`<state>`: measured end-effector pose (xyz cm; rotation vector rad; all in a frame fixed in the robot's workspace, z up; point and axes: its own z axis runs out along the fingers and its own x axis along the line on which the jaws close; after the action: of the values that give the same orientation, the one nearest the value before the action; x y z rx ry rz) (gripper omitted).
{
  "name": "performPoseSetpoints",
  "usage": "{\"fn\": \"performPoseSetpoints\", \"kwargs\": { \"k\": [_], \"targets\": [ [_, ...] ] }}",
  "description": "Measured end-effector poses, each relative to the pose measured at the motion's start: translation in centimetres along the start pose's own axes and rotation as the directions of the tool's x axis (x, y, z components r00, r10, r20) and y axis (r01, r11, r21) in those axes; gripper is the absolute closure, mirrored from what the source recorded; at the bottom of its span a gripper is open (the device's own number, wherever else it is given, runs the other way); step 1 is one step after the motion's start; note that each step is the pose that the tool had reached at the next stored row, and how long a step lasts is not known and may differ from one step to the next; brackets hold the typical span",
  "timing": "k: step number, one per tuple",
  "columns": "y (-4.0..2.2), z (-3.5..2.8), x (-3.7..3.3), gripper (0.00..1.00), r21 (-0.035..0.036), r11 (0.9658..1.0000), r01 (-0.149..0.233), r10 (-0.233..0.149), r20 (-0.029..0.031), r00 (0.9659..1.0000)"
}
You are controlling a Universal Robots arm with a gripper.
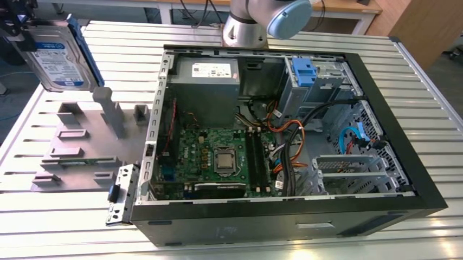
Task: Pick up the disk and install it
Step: 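Pick up the disk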
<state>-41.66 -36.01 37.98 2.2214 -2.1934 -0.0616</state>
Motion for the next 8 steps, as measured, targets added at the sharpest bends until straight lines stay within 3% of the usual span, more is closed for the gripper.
{"fn": "performPoseSetpoints", "kwargs": {
  "k": [8],
  "targets": [
    [0.0, -0.15, 0.0, 0.64, 0.0, 1.0, 0.0, 0.0, -0.0002, 1.0]
  ]
}}
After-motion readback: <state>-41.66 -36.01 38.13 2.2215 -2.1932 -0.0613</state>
